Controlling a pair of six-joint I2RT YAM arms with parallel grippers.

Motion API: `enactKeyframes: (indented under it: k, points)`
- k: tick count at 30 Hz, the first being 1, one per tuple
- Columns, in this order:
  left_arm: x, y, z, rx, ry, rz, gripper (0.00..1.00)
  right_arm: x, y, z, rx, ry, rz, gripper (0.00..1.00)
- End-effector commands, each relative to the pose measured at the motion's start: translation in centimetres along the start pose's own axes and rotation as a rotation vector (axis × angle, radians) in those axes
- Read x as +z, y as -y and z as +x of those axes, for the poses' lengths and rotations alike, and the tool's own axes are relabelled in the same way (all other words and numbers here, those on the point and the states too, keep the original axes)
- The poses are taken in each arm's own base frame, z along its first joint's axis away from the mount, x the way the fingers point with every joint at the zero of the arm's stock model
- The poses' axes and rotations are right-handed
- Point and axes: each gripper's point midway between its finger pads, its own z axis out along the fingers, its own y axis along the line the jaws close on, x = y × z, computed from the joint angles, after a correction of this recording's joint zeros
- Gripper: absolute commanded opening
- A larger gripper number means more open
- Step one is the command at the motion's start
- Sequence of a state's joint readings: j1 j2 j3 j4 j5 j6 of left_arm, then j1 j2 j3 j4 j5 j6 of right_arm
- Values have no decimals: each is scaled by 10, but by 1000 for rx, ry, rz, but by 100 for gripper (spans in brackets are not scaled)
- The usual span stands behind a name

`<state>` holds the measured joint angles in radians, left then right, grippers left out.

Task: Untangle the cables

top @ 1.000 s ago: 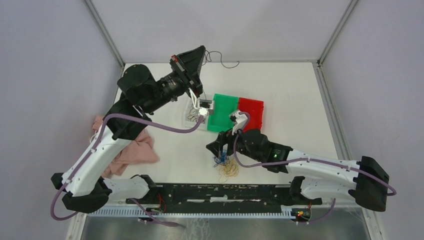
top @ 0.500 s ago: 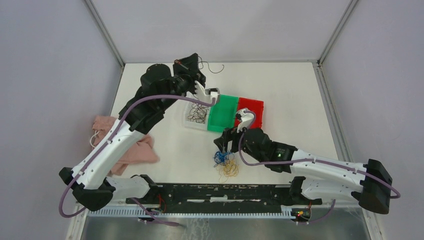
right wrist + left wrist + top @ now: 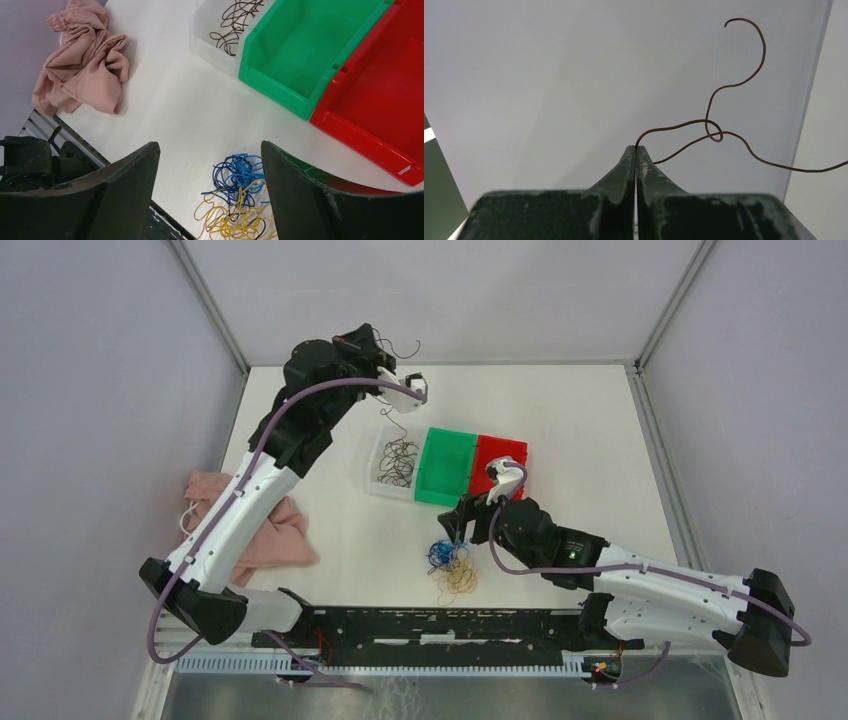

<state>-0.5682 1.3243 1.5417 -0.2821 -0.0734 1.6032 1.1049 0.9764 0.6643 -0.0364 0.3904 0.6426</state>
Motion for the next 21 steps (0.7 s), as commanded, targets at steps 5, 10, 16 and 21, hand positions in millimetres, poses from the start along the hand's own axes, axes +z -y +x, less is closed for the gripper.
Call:
enactKeyframes:
  k: [5,10,16,21]
  points:
    - [15,28,12,-144,-23,42,3,-7,9,-11,18,54,39,80]
    - [14,83,8,-326,-51,215,3,-8,14,-10,17,54,60,79]
    - [11,147,-2,-554,-96,385,3,-9,21,-10,20,64,86,79]
    - [4,196,-10,-649,-133,499,3,-10,25,-10,22,68,104,79]
